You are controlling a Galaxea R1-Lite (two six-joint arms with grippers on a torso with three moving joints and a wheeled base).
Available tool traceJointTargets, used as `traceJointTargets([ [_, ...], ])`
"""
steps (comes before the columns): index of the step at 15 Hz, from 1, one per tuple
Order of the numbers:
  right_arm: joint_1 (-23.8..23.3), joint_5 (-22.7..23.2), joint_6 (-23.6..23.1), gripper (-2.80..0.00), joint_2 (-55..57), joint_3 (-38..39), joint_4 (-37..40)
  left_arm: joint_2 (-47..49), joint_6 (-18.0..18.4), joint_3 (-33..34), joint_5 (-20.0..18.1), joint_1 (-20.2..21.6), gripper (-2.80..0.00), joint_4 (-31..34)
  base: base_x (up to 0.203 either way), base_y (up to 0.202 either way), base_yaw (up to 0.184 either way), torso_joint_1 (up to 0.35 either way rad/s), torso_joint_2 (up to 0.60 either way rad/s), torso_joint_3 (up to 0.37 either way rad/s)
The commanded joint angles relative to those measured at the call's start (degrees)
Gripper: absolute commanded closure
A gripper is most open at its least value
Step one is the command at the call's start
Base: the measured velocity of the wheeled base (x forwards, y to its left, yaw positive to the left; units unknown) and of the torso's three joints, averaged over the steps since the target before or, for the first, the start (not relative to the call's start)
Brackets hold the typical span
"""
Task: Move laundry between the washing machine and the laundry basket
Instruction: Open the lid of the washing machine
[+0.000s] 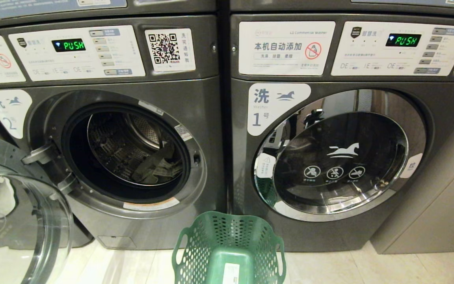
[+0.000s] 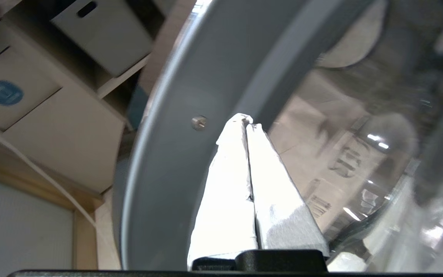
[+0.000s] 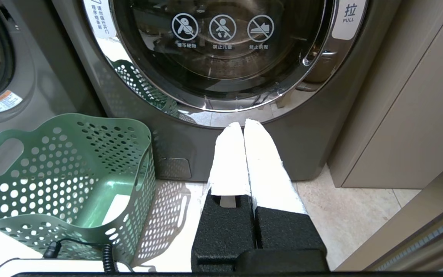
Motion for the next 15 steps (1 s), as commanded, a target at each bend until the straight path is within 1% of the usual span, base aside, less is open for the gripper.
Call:
traceJointTargets([
  [1,0.0,0.0,0.0,0.00,0.0,0.0,0.0,6.0,0.1,-3.6,0.0,3.9,0.00,-0.3,0.000,0.000,0.000,0.000,0.00,0.000],
  [5,0.0,0.0,0.0,0.00,0.0,0.0,0.0,14.4,-2.1,-10.7,0.0,9.3,0.00,-0.5,0.000,0.000,0.000,0.000,0.00,0.000],
  [7,0.0,0.0,0.0,0.00,0.0,0.0,0.0,17.5,-3.5,-13.1,0.0,12.2,0.00,-0.7,0.000,0.000,0.000,0.000,0.00,0.000],
  [9,0.0,0.0,0.0,0.00,0.0,0.0,0.0,15.7,-3.8,-12.1,-0.3,12.1,0.00,-0.6,0.000,0.000,0.000,0.000,0.00,0.000],
  [10,0.0,0.0,0.0,0.00,0.0,0.0,0.0,13.0,-3.8,-10.8,-1.3,11.7,0.00,-0.5,0.000,0.000,0.000,0.000,0.00,0.000],
  [11,0.0,0.0,0.1,0.00,0.0,0.0,0.0,9.6,-3.7,-9.0,-3.4,11.1,0.00,-0.4,0.000,0.000,0.000,0.000,0.00,0.000],
  [13,0.0,0.0,0.0,0.00,0.0,0.0,0.0,1.1,-3.4,-3.6,-10.3,9.2,0.00,-0.2,0.000,0.000,0.000,0.000,0.00,0.000],
  [14,0.0,0.0,0.1,0.00,0.0,0.0,0.0,-2.8,-2.9,0.0,-13.2,7.5,0.00,-0.2,0.000,0.000,0.000,0.000,0.00,0.000],
  [15,0.0,0.0,0.1,0.00,0.0,0.0,0.0,-6.2,-2.3,4.2,-15.2,4.2,0.00,-0.2,0.000,0.000,0.000,0.000,0.00,0.000],
])
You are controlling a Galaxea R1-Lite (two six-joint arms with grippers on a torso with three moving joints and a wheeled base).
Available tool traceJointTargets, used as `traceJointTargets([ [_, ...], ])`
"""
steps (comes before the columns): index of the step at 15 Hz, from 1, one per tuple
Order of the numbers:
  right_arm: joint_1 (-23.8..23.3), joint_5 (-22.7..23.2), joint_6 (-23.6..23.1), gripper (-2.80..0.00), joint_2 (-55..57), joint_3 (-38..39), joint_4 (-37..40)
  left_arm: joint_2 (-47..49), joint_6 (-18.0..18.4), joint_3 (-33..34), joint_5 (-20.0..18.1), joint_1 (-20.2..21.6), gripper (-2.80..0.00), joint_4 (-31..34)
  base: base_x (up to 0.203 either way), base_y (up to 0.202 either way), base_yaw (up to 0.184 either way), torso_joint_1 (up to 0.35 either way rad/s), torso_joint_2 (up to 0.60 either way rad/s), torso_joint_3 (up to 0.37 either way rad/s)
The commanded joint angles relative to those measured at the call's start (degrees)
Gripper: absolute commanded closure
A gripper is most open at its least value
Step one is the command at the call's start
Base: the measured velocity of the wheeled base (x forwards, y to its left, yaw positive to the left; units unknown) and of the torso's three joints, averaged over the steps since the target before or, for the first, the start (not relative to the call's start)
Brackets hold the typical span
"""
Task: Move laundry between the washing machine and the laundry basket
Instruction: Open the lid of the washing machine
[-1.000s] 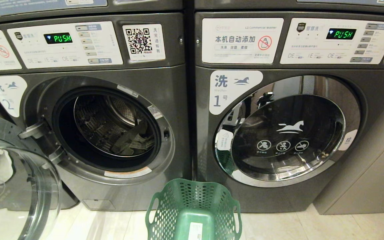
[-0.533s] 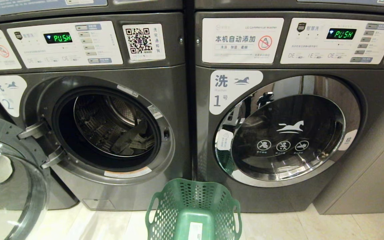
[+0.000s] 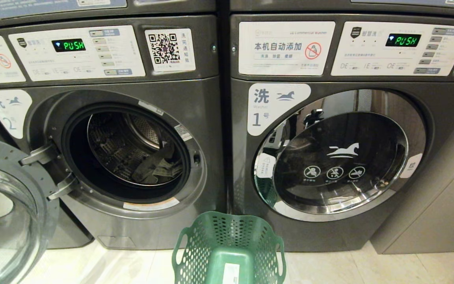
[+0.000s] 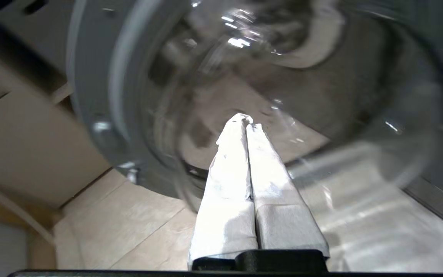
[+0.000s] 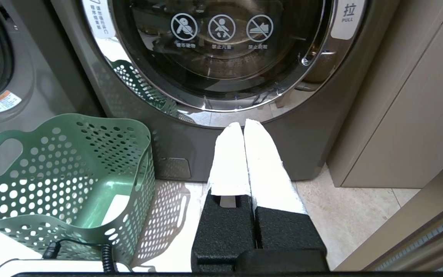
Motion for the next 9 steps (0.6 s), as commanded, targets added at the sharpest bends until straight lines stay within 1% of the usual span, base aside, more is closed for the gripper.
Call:
traceJointTargets([
  [1,0.0,0.0,0.0,0.00,0.0,0.0,0.0,-9.7,0.7,6.8,-2.5,-6.4,0.00,-0.5,0.000,0.000,0.000,0.000,0.00,0.000],
  [3,0.0,0.0,-0.1,0.00,0.0,0.0,0.0,-16.1,0.8,10.8,-3.5,-12.9,0.00,0.3,0.000,0.000,0.000,0.000,0.00,0.000],
  [4,0.0,0.0,0.0,0.00,0.0,0.0,0.0,-18.1,0.9,14.4,-3.9,-15.4,0.00,0.4,0.000,0.000,0.000,0.000,0.00,0.000],
  [5,0.0,0.0,0.0,0.00,0.0,0.0,0.0,-20.1,0.8,16.7,-4.2,-18.6,0.00,0.4,0.000,0.000,0.000,0.000,0.00,0.000],
  [7,0.0,0.0,0.0,0.00,0.0,0.0,0.0,-23.5,-0.2,19.5,-4.2,-28.1,0.00,1.2,0.000,0.000,0.000,0.000,0.00,0.000],
  [8,0.0,0.0,0.0,0.00,0.0,0.0,0.0,-25.6,-1.0,20.1,-4.0,-33.6,0.00,3.0,0.000,0.000,0.000,0.000,0.00,0.000],
  [9,0.0,0.0,0.0,0.00,0.0,0.0,0.0,-28.8,-1.7,20.4,-3.7,-39.3,0.00,6.5,0.000,0.000,0.000,0.000,0.00,0.000],
])
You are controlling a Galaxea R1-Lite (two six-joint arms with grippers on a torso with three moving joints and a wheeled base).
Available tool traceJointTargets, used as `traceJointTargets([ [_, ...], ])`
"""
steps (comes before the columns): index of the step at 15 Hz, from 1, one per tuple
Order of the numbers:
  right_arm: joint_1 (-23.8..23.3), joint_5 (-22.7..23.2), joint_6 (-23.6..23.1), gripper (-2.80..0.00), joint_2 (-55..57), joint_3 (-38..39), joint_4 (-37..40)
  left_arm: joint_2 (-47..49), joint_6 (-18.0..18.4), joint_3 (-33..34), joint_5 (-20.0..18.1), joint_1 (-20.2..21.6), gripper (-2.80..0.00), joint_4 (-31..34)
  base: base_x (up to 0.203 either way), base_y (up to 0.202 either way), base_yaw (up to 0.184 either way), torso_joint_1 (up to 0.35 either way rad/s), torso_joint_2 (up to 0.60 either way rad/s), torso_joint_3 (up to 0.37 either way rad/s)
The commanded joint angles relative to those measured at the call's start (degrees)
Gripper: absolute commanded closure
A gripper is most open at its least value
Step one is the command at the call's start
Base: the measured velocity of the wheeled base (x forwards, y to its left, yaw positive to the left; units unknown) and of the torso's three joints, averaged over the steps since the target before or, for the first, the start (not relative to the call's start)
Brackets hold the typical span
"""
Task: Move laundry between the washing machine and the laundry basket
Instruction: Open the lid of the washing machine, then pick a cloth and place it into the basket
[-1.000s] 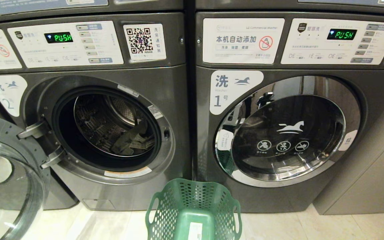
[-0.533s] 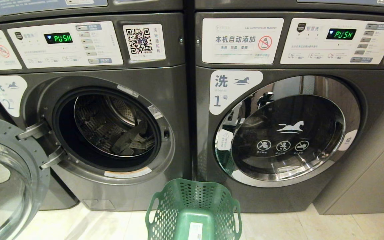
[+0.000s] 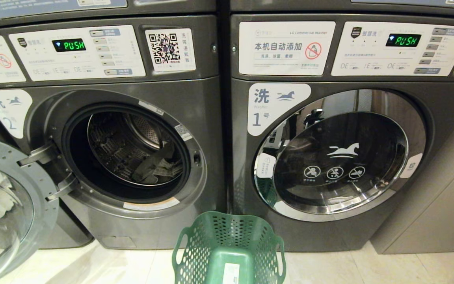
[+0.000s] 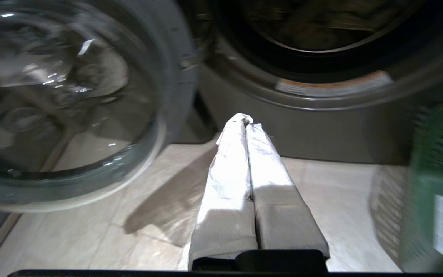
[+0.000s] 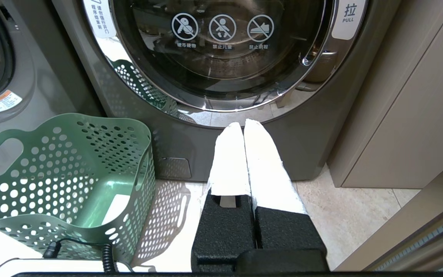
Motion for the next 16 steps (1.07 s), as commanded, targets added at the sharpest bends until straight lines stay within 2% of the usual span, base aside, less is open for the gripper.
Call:
traceJointTargets([
  [1,0.0,0.0,0.1,0.00,0.1,0.0,0.0,-9.5,-0.6,1.0,0.3,-9.7,0.00,6.3,0.000,0.000,0.000,0.000,0.00,0.000],
  [3,0.0,0.0,0.0,0.00,0.1,0.0,0.0,-18.7,-1.7,1.3,0.2,-14.8,0.00,17.7,0.000,0.000,0.000,0.000,0.00,0.000],
  [5,0.0,0.0,0.1,0.00,0.1,0.0,0.0,-28.1,-3.3,1.0,-1.7,-16.8,0.00,28.3,0.000,0.000,0.000,0.000,0.00,0.000],
  [7,0.0,0.0,0.0,0.00,0.1,0.0,0.0,-35.6,-4.3,0.3,-3.4,-17.4,0.00,34.0,0.000,0.000,0.000,0.000,0.00,0.000],
  [10,0.0,0.0,0.0,0.00,0.1,0.0,0.0,-46.0,-4.8,0.2,-4.8,-16.8,0.00,35.7,0.000,0.000,0.000,0.000,0.00,0.000],
  [12,0.0,0.0,0.1,0.00,0.0,0.0,0.0,-47.0,-6.1,0.5,-5.1,-16.6,0.00,35.0,0.000,0.000,0.000,0.000,0.00,0.000],
  [16,0.0,0.0,0.0,0.00,0.1,0.0,0.0,-47.0,-6.4,0.7,-5.2,-16.6,0.00,34.8,0.000,0.000,0.000,0.000,0.00,0.000],
])
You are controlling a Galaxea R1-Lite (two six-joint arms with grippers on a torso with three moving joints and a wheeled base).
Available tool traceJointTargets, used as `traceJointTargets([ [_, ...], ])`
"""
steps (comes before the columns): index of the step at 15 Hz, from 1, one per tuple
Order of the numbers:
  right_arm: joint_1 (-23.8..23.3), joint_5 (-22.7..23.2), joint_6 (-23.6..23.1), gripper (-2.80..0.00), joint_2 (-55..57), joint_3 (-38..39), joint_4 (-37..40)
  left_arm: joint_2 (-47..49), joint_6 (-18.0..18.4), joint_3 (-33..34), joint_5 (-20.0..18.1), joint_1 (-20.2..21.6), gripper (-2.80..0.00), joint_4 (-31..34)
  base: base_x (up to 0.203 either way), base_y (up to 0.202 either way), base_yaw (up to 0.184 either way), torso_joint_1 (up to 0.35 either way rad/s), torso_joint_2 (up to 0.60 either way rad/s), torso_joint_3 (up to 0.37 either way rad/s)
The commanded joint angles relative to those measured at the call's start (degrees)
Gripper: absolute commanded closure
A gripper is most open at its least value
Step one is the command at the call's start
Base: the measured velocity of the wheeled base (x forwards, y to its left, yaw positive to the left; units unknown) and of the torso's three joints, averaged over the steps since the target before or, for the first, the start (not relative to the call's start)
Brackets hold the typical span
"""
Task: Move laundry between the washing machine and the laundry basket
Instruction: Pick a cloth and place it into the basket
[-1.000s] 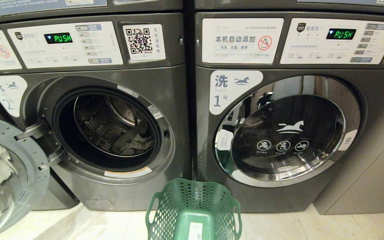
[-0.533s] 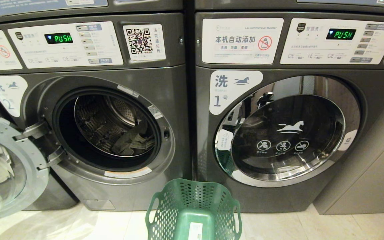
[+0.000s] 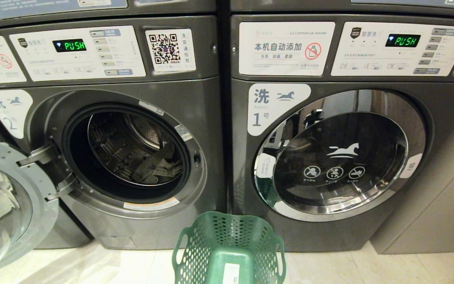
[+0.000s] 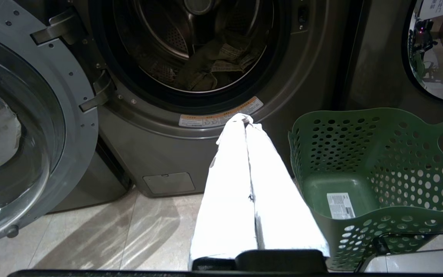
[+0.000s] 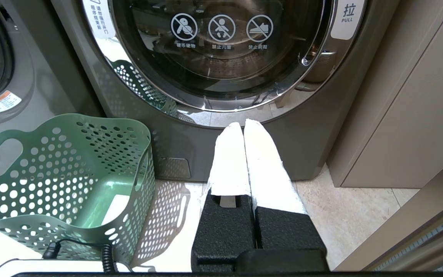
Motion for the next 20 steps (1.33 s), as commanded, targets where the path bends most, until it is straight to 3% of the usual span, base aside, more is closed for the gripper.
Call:
traceJointTargets([
  [1,0.0,0.0,0.0,0.00,0.1,0.0,0.0,-0.6,0.0,0.2,0.0,0.0,0.00,-0.1,0.000,0.000,0.000,0.000,0.00,0.000],
  [11,0.0,-0.1,0.1,0.00,0.0,0.0,0.0,-0.6,-1.2,0.9,0.0,0.0,0.00,-1.6,0.000,0.000,0.000,0.000,0.00,0.000],
  [20,0.0,-0.1,0.1,0.00,0.1,0.0,0.0,-0.6,-2.1,0.9,-0.3,0.0,0.00,1.6,0.000,0.000,0.000,0.000,0.00,0.000],
])
